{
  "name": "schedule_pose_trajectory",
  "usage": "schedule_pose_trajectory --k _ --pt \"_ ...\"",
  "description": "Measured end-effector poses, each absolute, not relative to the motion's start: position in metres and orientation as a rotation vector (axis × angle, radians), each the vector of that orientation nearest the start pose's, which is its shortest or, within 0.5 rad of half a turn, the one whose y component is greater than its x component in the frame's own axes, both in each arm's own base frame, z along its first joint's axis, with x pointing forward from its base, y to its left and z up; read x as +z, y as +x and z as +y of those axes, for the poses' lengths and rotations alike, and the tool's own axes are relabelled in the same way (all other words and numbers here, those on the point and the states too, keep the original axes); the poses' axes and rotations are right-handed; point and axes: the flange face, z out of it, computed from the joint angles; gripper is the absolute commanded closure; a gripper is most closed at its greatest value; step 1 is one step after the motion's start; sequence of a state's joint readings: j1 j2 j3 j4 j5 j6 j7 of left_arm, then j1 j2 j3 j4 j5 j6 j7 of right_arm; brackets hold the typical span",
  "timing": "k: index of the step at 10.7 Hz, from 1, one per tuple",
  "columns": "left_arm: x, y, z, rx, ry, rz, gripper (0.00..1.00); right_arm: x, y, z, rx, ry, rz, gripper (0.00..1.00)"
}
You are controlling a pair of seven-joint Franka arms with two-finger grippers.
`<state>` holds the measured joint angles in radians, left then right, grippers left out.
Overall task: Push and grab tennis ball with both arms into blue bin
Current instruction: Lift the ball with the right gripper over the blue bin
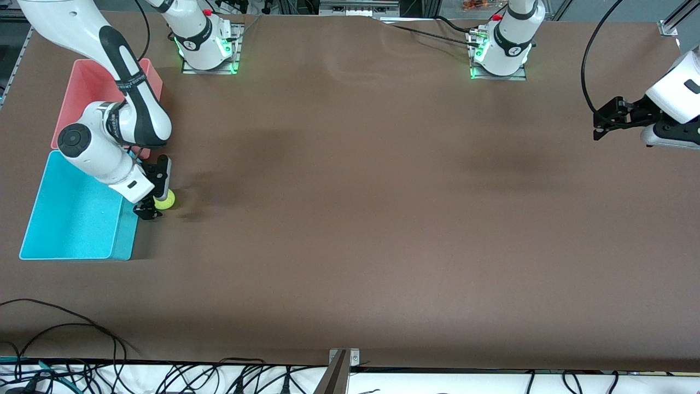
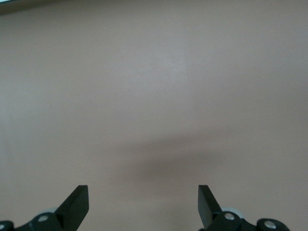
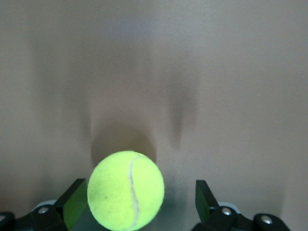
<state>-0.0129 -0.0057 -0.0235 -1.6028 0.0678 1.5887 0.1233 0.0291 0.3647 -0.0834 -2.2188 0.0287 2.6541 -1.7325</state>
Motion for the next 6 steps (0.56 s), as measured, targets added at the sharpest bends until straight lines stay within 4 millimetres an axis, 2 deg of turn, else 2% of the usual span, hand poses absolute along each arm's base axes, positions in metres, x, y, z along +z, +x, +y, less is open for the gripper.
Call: schedule_pose_trajectory --k 3,4,6 --pt "0.612 0.558 0.001 0.02 -3.095 0.201 0.0 0.198 0.551 -0.037 0.053 2.031 2.295 0.02" --pt "0.611 0.559 0.0 0.024 -3.095 0.205 0.0 0.194 0.55 -0.04 0.05 2.03 2.297 0.16" --pt "0.609 0.56 -0.004 0.028 -3.095 0.214 0.0 0.193 0.549 -0.041 0.048 2.029 2.299 0.67"
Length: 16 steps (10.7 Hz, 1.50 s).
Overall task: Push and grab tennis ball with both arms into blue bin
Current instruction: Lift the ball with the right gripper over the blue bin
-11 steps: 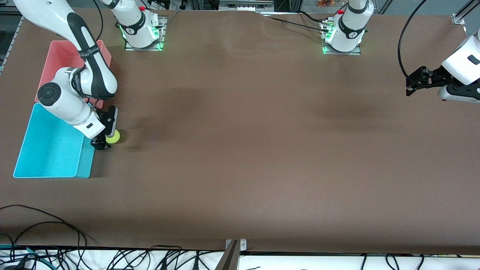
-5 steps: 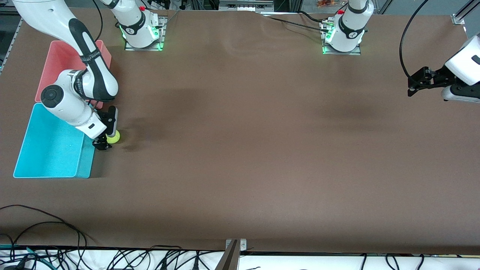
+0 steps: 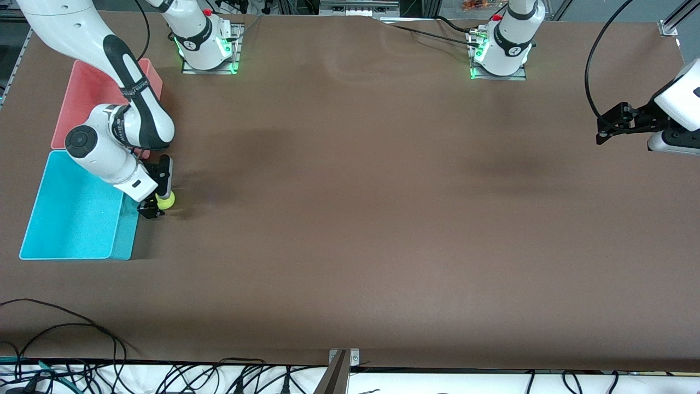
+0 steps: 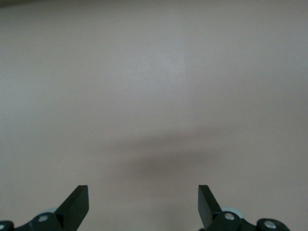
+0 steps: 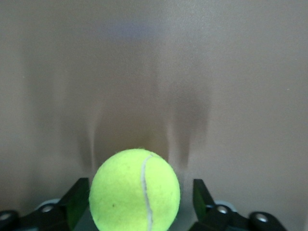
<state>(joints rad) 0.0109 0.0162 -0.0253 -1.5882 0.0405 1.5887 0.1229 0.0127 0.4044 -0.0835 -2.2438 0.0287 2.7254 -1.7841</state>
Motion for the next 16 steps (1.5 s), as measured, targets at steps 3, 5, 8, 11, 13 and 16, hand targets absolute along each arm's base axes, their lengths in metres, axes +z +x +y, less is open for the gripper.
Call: schedule_pose_trajectory --k 3,5,8,11,13,16 --pt "0.611 0.562 -0.006 0.019 -3.094 0.22 0.0 0.195 0.55 -0.041 0.052 2.027 2.297 0.84" --pt "0.616 0.563 -0.007 0.004 -3.094 0.224 0.0 0.196 0.551 -0.041 0.051 2.027 2.299 0.84" --pt "0.615 0.564 -0.006 0.006 -3.094 0.22 0.0 0.228 0.577 -0.04 0.031 2.138 2.302 0.85" --pt "0.615 0.564 -0.005 0.006 -3.095 0.219 0.0 0.306 0.618 -0.038 -0.03 2.238 2.324 0.85" --pt "0.614 0.564 -0.004 0.01 -3.096 0.216 0.0 0.336 0.626 -0.058 -0.061 2.297 2.286 0.86" --pt "0.612 0.565 -0.001 0.018 -3.097 0.207 0.0 0.34 0.612 -0.135 -0.126 2.335 2.249 0.86"
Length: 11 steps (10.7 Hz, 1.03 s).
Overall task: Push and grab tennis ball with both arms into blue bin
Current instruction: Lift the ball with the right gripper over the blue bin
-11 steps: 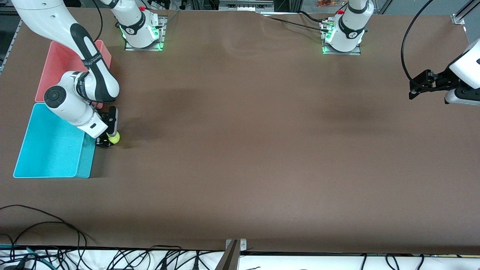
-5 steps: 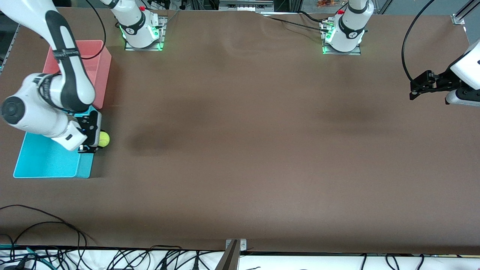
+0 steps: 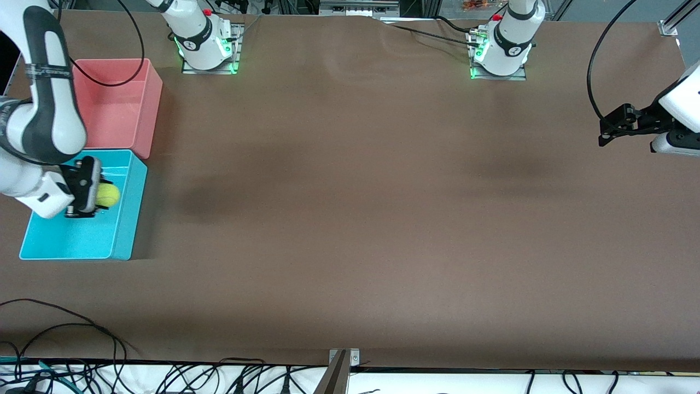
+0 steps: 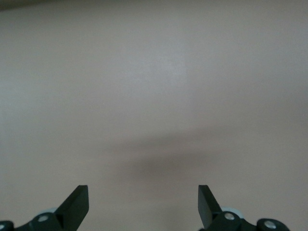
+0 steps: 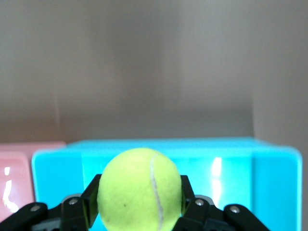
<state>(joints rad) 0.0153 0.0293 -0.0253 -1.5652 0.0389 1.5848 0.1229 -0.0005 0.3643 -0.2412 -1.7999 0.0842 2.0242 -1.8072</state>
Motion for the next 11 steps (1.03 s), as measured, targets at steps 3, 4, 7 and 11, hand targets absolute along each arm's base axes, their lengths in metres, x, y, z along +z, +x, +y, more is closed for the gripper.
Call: schedule_pose_trajectory --k 3,4,7,11 --pt "0.612 0.565 -0.003 0.018 -3.097 0.212 0.0 0.349 0.59 -0.22 0.16 -2.324 -2.039 0.86" --pt "0.612 0.565 -0.003 0.018 -3.097 0.212 0.0 0.349 0.585 -0.239 0.166 -2.362 -2.023 0.86" --pt "0.612 0.565 -0.005 0.018 -3.097 0.217 0.0 0.32 0.571 -0.271 0.201 -2.402 -1.927 0.89" --pt "0.612 0.565 -0.005 0.019 -3.097 0.217 0.0 0.259 0.566 -0.285 0.264 -2.409 -1.864 0.89"
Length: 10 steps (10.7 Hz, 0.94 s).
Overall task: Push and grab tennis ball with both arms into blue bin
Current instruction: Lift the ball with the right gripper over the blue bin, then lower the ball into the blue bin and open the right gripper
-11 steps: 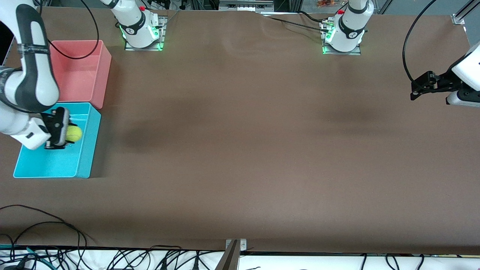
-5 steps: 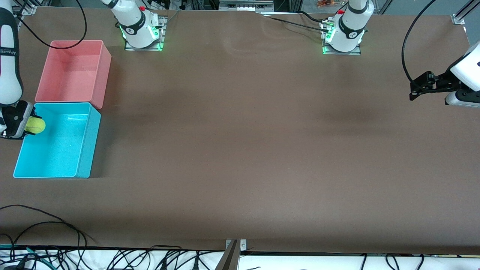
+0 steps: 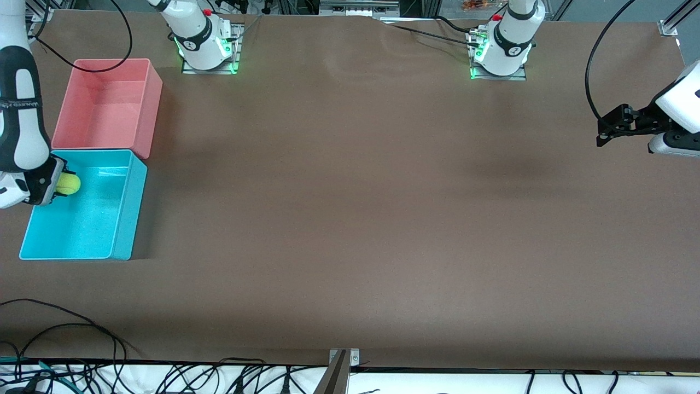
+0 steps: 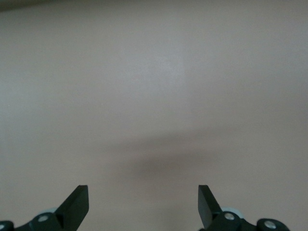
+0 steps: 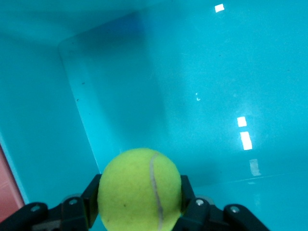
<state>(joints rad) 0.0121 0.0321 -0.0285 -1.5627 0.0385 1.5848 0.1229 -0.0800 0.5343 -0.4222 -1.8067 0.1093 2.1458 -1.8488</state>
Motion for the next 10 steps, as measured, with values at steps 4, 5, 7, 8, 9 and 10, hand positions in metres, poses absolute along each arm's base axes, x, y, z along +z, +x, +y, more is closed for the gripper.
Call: schedule_pose_trajectory --k 4,5,7,8,9,10 --pt "0.612 0.566 -0.005 0.019 -3.097 0.216 0.0 0.23 0.566 -0.286 0.262 -2.421 -1.834 0.88" --pt "0.611 0.566 -0.004 0.019 -3.097 0.215 0.0 0.224 0.566 -0.286 0.267 -2.42 -1.83 0.87" --pt "0.611 0.566 -0.004 0.022 -3.097 0.213 0.0 0.217 0.562 -0.291 0.277 -2.424 -1.807 0.87" --pt "0.611 0.566 -0.003 0.022 -3.097 0.213 0.0 0.213 0.559 -0.297 0.282 -2.429 -1.791 0.8" --pt "0.611 0.566 -0.004 0.022 -3.098 0.214 0.0 0.211 0.556 -0.301 0.286 -2.432 -1.78 0.74" --pt "0.611 0.566 -0.006 0.02 -3.098 0.219 0.0 0.21 0.555 -0.302 0.284 -2.435 -1.773 0.65"
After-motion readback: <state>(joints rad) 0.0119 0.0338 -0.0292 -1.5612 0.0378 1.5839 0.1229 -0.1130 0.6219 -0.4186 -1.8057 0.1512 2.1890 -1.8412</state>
